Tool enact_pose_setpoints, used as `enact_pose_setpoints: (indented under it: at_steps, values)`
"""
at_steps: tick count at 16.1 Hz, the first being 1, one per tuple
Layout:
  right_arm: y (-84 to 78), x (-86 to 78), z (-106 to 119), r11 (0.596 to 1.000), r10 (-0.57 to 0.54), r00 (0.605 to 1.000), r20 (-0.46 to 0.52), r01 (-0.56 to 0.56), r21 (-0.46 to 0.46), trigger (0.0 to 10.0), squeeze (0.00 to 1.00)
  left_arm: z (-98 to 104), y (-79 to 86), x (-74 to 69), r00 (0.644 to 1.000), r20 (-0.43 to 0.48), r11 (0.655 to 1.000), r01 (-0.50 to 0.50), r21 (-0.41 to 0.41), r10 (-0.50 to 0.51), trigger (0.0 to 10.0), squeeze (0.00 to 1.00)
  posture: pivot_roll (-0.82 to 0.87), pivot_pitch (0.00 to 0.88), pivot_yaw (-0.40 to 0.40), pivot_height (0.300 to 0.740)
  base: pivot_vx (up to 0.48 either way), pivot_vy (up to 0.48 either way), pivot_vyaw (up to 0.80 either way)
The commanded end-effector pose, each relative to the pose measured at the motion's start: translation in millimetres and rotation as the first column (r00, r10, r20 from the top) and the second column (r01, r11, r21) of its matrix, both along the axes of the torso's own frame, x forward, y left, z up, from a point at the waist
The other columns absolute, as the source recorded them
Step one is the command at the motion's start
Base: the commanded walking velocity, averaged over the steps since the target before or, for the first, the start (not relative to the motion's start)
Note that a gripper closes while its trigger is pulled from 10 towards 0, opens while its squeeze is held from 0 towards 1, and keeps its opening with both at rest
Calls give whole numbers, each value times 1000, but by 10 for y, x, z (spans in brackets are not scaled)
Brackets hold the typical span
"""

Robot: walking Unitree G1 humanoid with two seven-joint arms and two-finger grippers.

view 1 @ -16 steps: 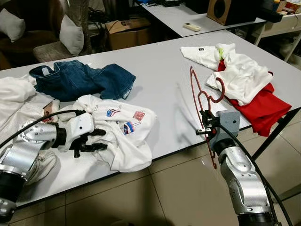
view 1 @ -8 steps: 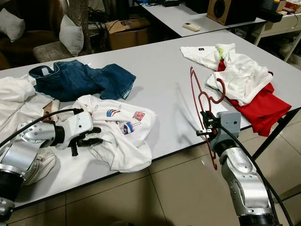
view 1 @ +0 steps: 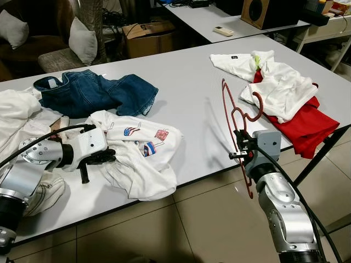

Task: Hang hanger

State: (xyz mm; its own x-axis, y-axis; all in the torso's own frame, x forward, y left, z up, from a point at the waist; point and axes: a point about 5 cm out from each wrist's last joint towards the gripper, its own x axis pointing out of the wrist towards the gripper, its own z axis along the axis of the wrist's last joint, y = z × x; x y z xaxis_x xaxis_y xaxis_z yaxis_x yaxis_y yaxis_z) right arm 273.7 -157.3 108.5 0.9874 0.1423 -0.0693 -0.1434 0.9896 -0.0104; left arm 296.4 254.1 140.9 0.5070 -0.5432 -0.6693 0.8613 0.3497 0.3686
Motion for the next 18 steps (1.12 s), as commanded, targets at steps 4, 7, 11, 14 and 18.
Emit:
enact_pose_setpoints:
  at_steps: [4,7,11,14,18]
  values:
    - [12,-64,30,995,96,995,-3,-96,11,10000,0,79,-39,73,999,30,999,-18,-44,19,0,0,-62,0,100,740,0,0,0]
    - [-43,-182,267,949,314,949,41,-314,-4,10000,0,313,-307,235,996,71,964,-32,-265,52,0,0,-64,0,98,740,0,0,0]
    - [-300,-707,588,717,678,727,-112,-687,-121,10000,0,555,-451,585,971,170,941,-107,-322,169,0,0,-89,0,105,740,0,0,0]
    - [-464,-881,759,664,719,671,-180,-740,-107,10000,0,689,-355,718,936,263,956,-174,-235,235,0,0,-101,0,104,740,0,0,0]
    - [-364,-991,820,574,798,568,-202,-818,-37,10000,0,813,-353,748,929,297,963,-159,-216,219,0,0,-104,0,100,740,0,0,0]
